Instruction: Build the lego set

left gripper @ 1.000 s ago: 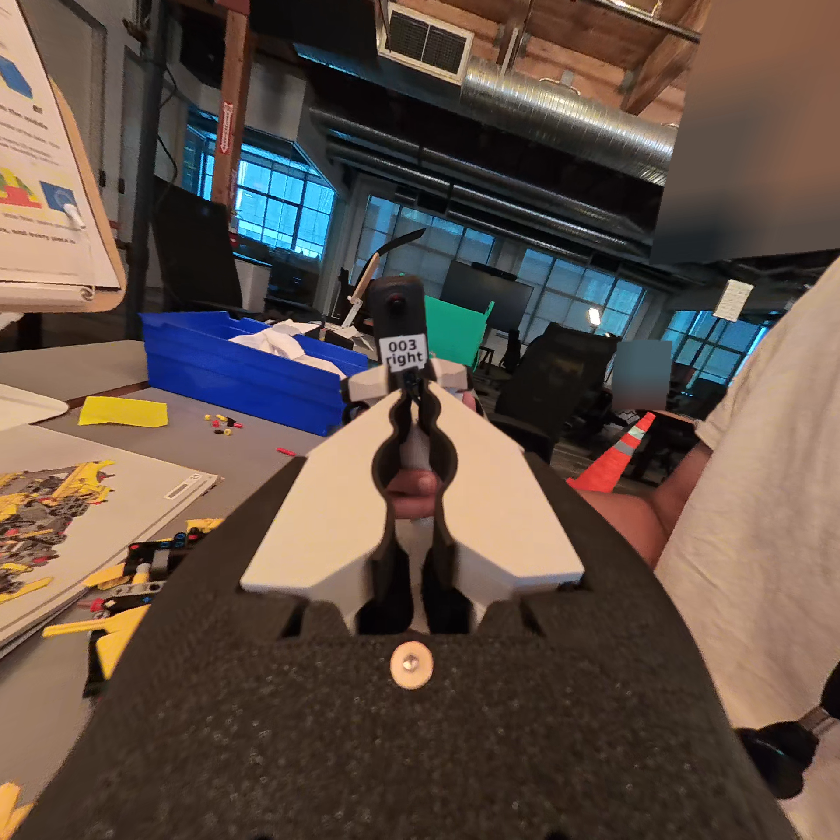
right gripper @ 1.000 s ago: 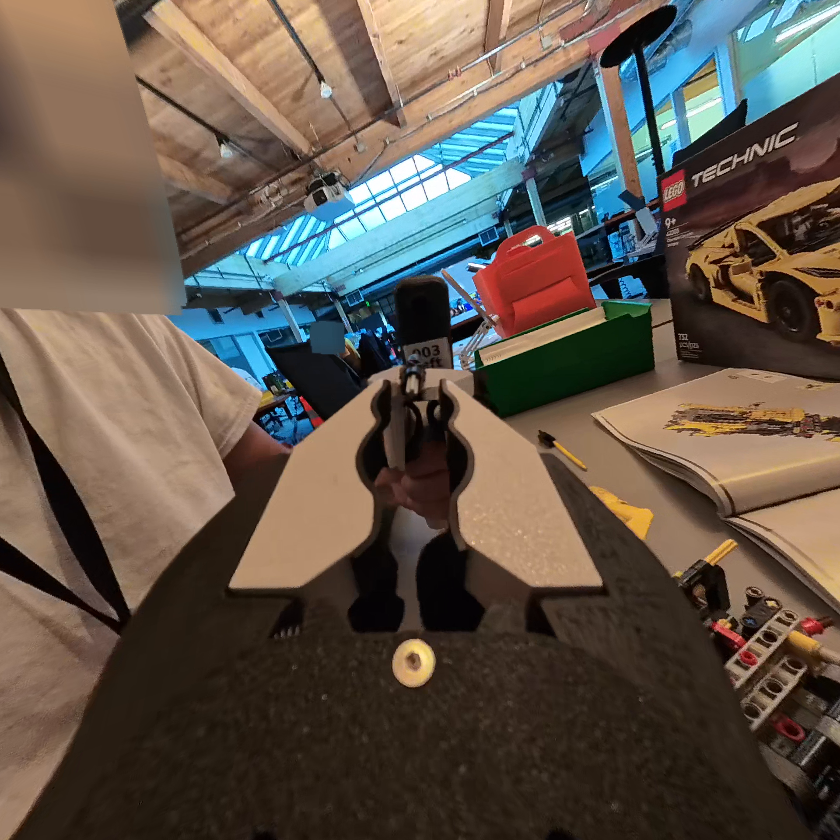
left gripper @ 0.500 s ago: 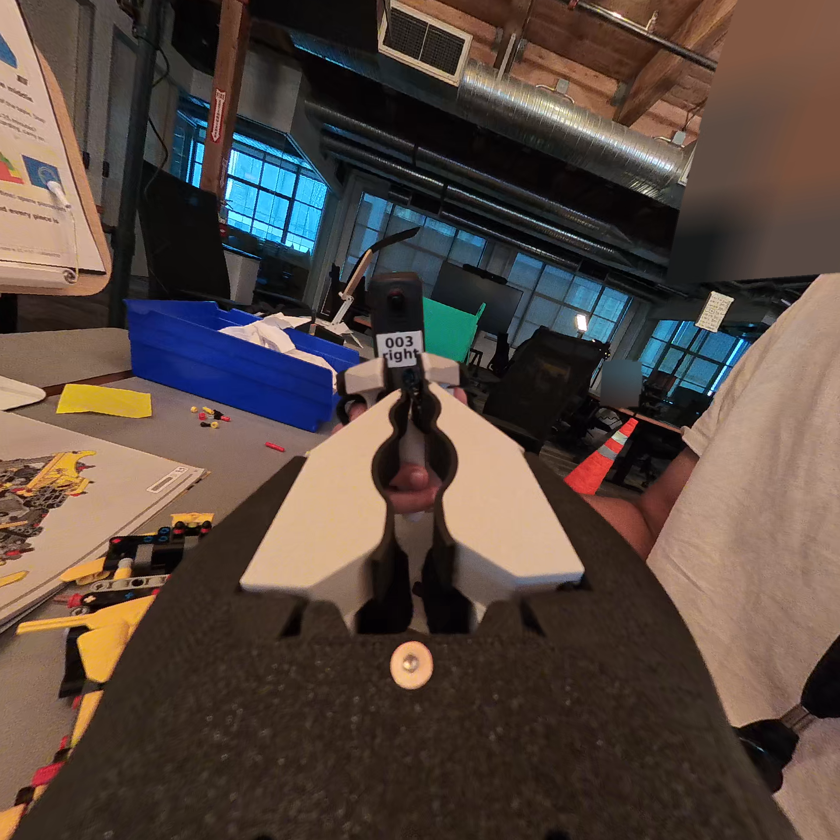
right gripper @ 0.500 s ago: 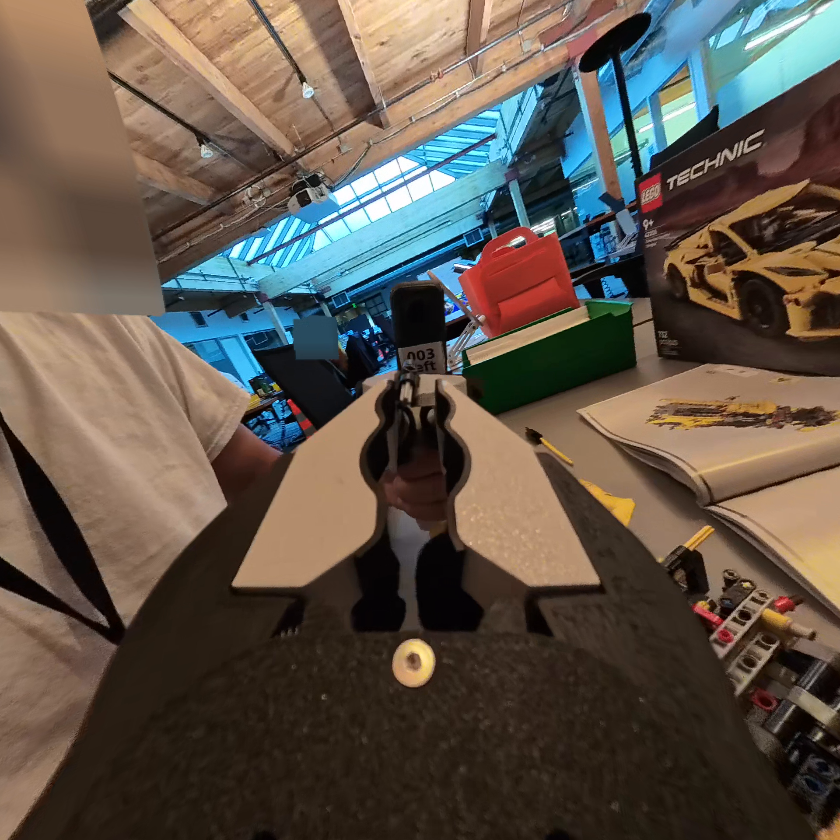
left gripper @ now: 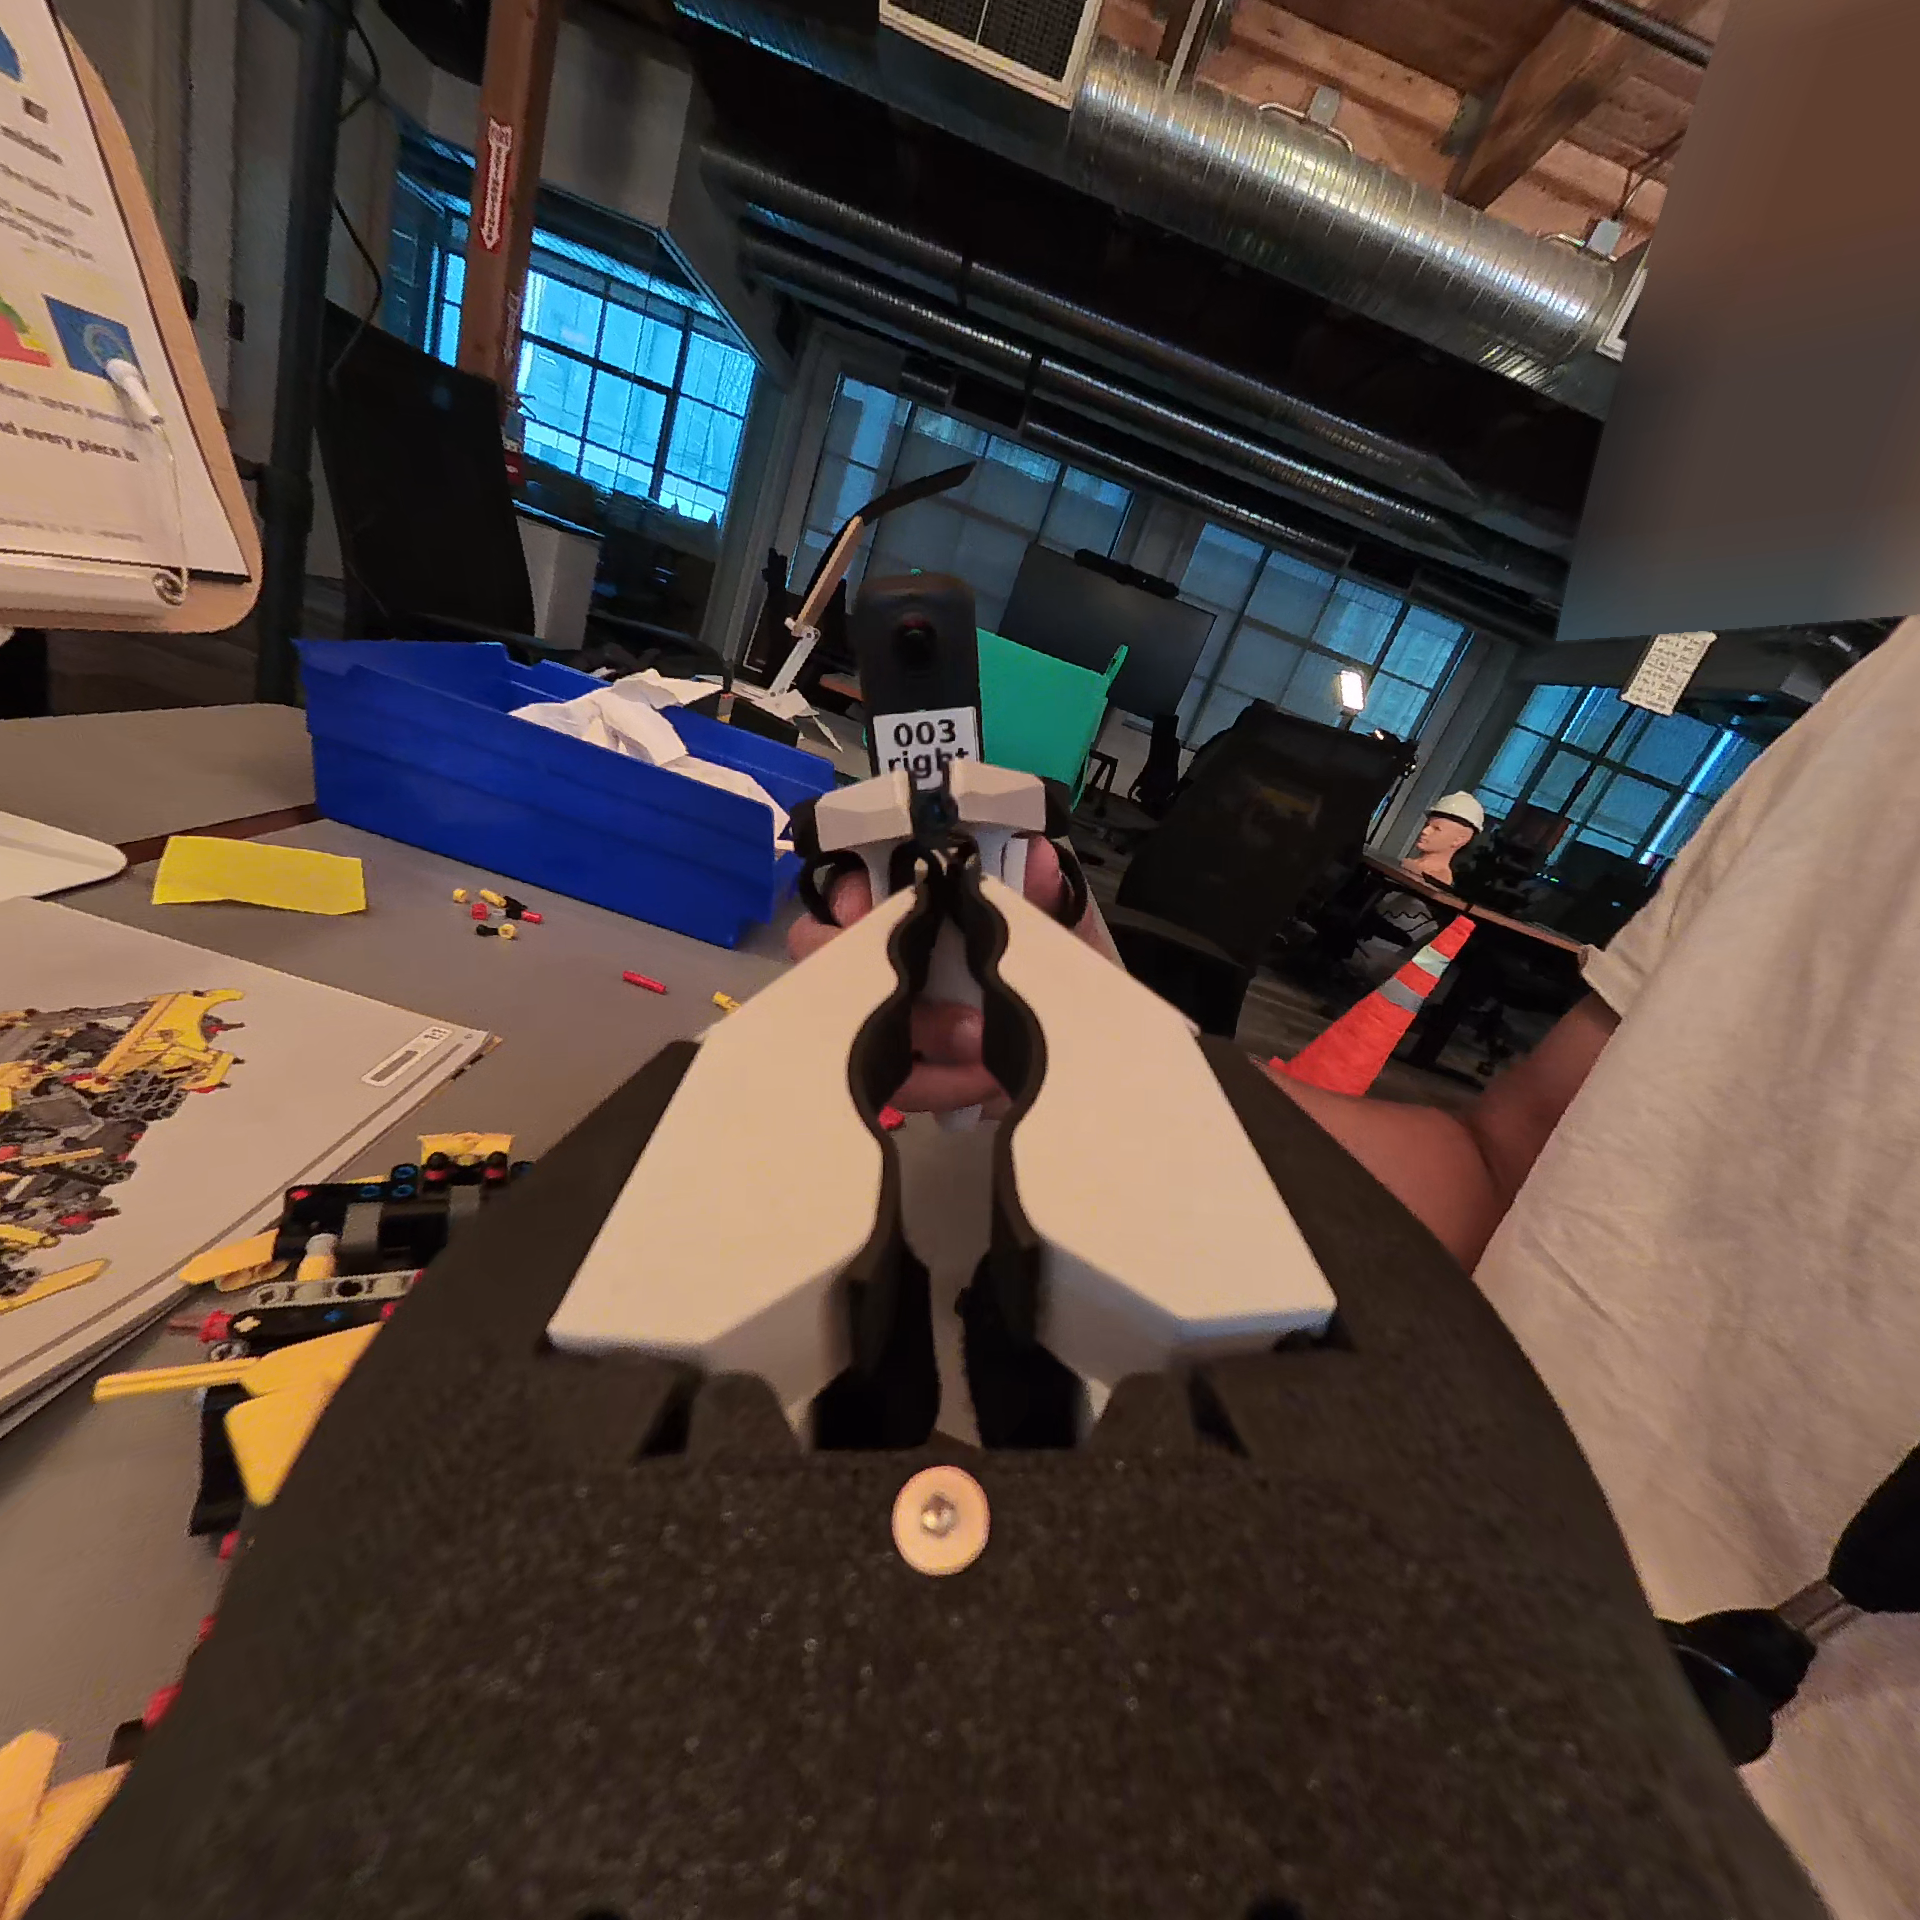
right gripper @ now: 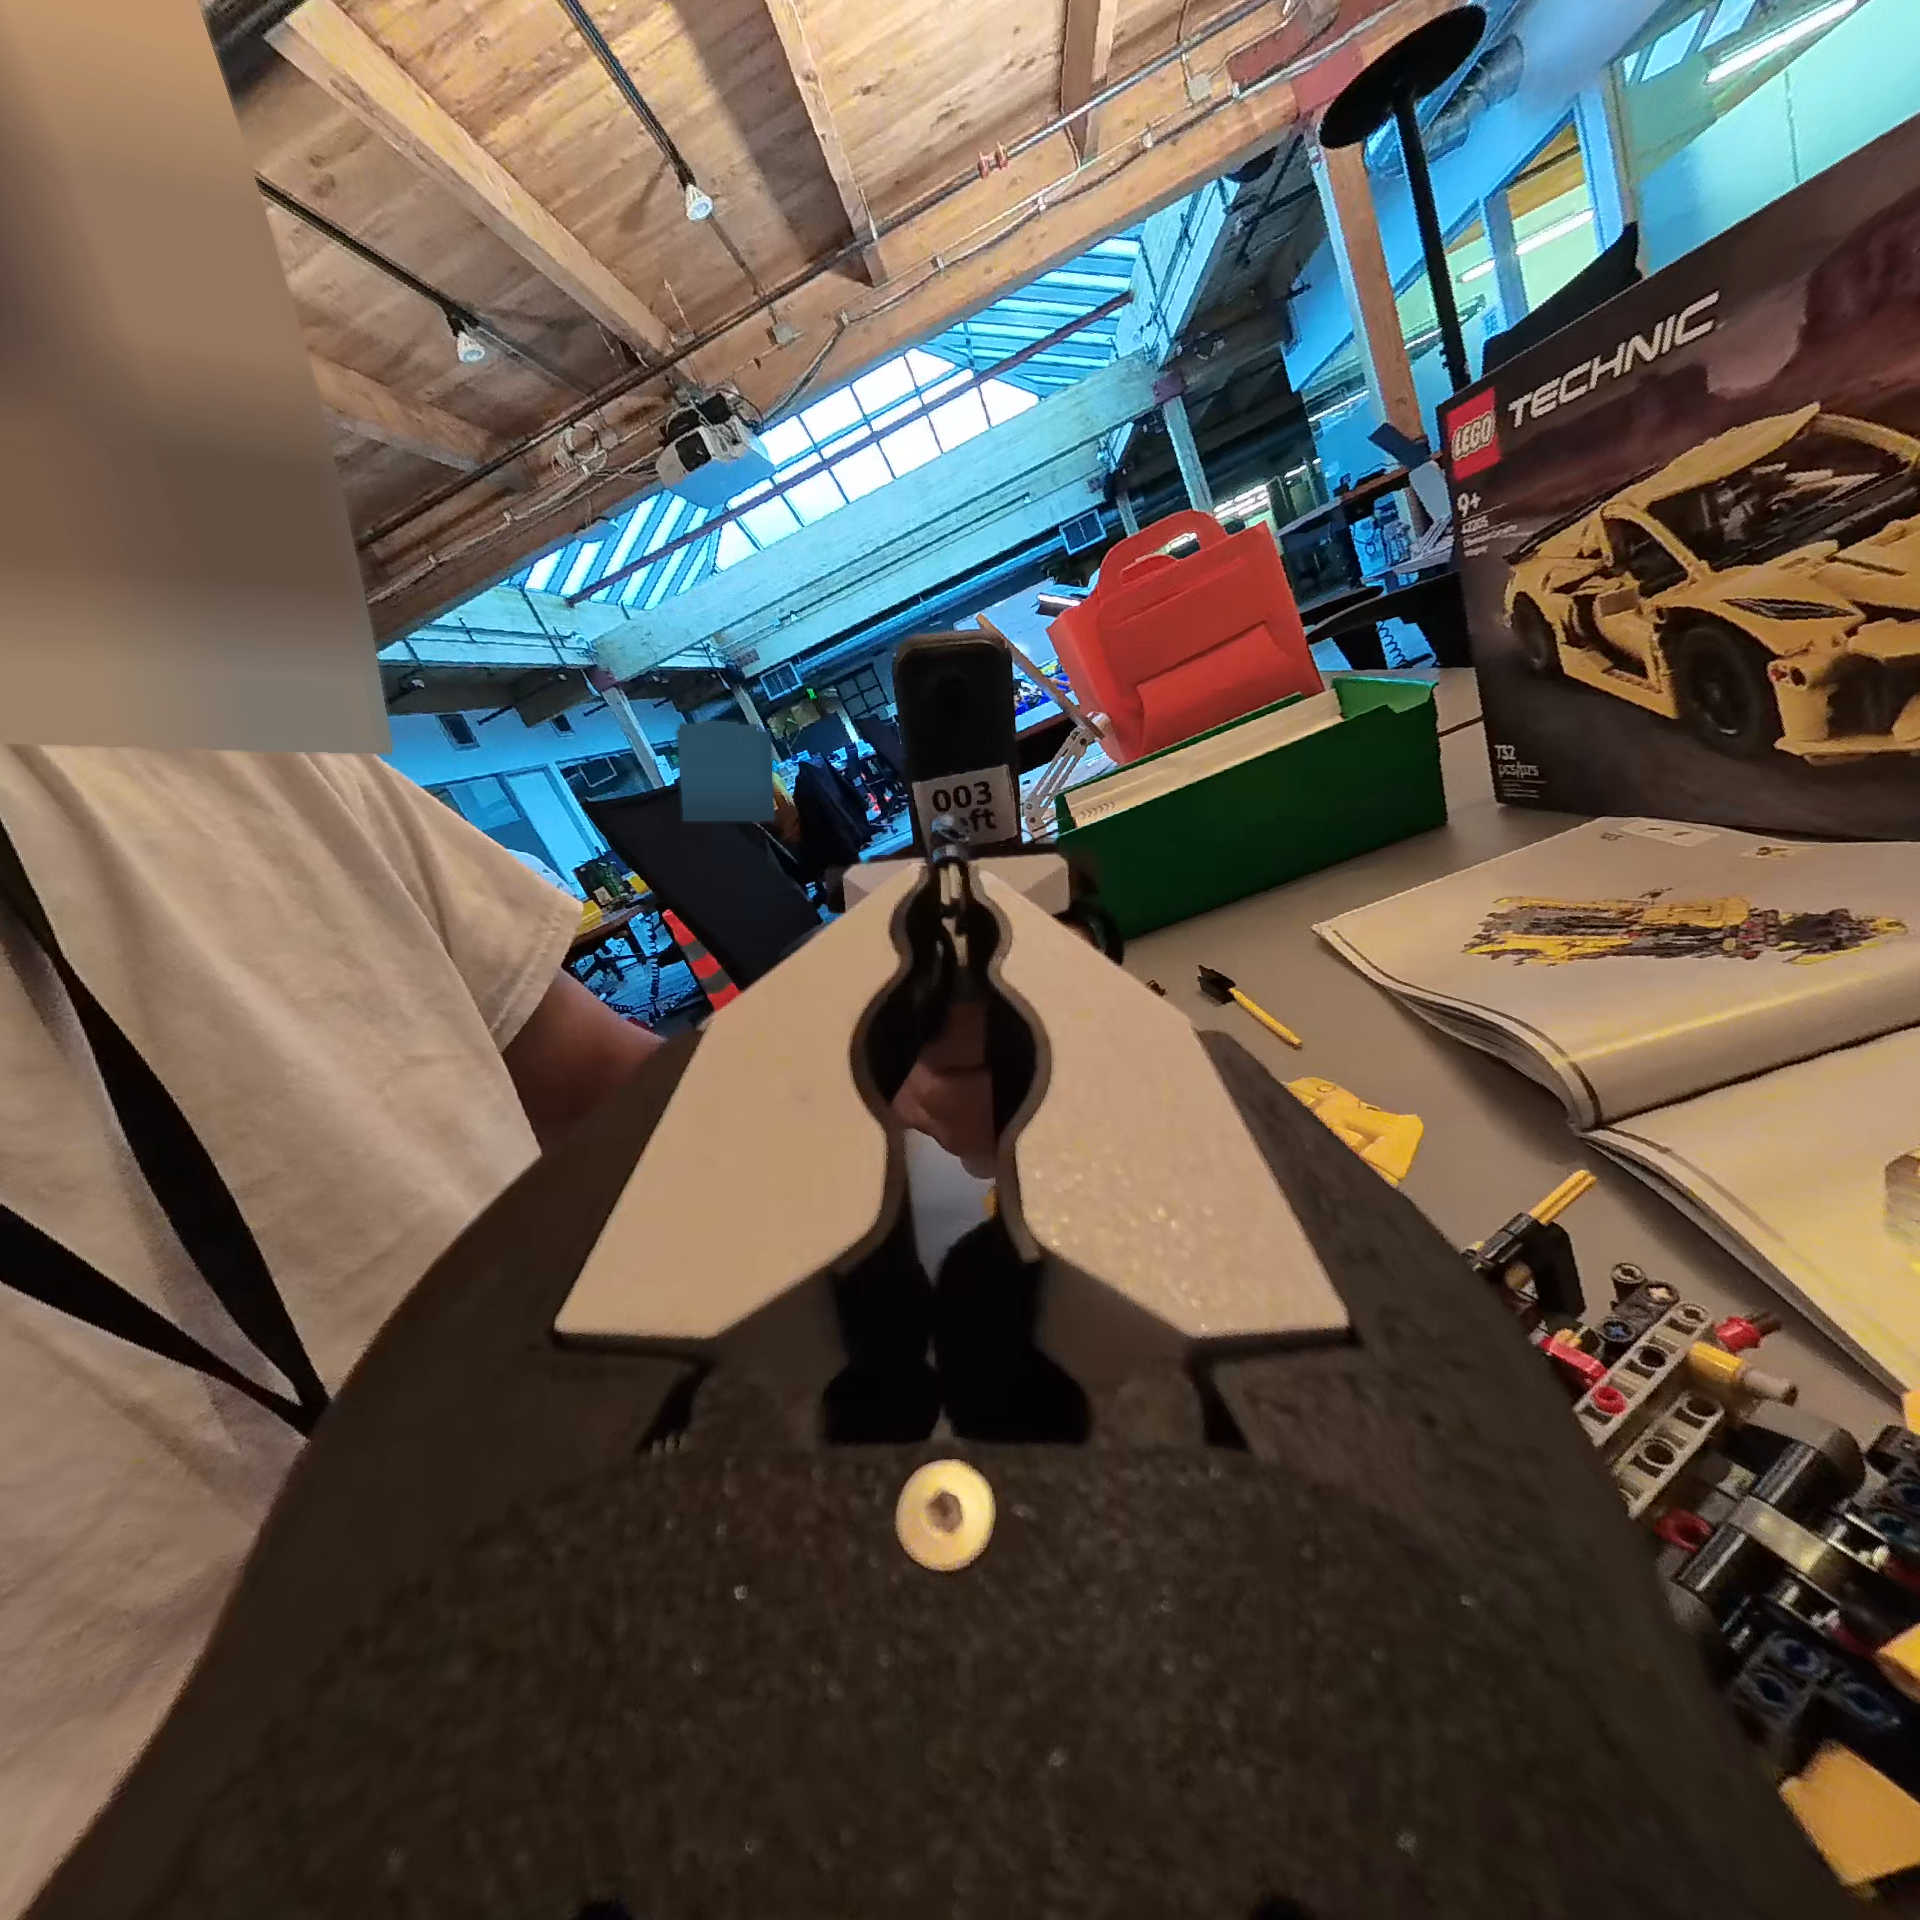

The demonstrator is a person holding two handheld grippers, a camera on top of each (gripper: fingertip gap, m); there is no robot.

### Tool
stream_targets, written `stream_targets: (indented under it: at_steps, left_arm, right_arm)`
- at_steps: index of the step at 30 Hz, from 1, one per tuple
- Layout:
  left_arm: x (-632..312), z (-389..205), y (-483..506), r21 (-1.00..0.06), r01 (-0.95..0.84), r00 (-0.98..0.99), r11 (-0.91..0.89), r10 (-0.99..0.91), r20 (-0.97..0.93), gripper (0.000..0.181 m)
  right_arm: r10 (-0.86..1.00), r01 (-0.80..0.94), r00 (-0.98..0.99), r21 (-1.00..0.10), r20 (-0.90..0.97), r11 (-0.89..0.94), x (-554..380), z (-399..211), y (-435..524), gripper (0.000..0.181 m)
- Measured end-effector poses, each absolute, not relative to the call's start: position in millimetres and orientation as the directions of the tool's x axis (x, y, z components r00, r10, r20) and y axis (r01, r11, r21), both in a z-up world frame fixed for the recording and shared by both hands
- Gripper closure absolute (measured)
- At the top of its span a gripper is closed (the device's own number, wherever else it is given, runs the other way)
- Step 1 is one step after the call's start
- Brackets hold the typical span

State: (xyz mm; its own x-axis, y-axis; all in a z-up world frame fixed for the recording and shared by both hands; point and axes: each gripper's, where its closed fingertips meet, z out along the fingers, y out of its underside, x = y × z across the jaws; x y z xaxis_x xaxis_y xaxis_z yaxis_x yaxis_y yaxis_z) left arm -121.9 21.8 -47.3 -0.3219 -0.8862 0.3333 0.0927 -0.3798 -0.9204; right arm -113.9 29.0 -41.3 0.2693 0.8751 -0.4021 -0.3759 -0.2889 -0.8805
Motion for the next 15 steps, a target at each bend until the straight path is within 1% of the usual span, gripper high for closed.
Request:
stream_targets:
  at_steps: [3, 6, 8, 10, 15]
  left_arm:
    - [-122, -46, 22, -0.911, 0.095, -0.333, -0.401, -0.875, 0.351, 0.176]
    - [-124, -45, 25, -0.897, 0.095, -0.339, -0.432, -0.861, 0.379, 0.176]
    - [-124, -45, 28, -0.886, 0.097, -0.334, -0.453, -0.854, 0.4, 0.179]
    - [-123, -46, 30, -0.875, 0.095, -0.337, -0.475, -0.842, 0.421, 0.178]
    - [-122, -49, 33, -0.88, 0.088, -0.31, -0.467, -0.852, 0.422, 0.18]
  right_arm:
    - [0.874, -0.343, 0.301, -0.898, -0.382, -0.274, -115, -45, 30, 0.178]
    - [0.87, -0.345, 0.317, -0.9, -0.378, -0.265, -113, -45, 31, 0.178]
    - [0.869, -0.335, 0.325, -0.905, -0.373, -0.263, -113, -46, 32, 0.178]
    - [0.867, -0.328, 0.339, -0.91, -0.364, -0.254, -112, -47, 33, 0.178]
    - [0.86, -0.331, 0.351, -0.908, -0.37, -0.255, -112, -48, 35, 0.178]
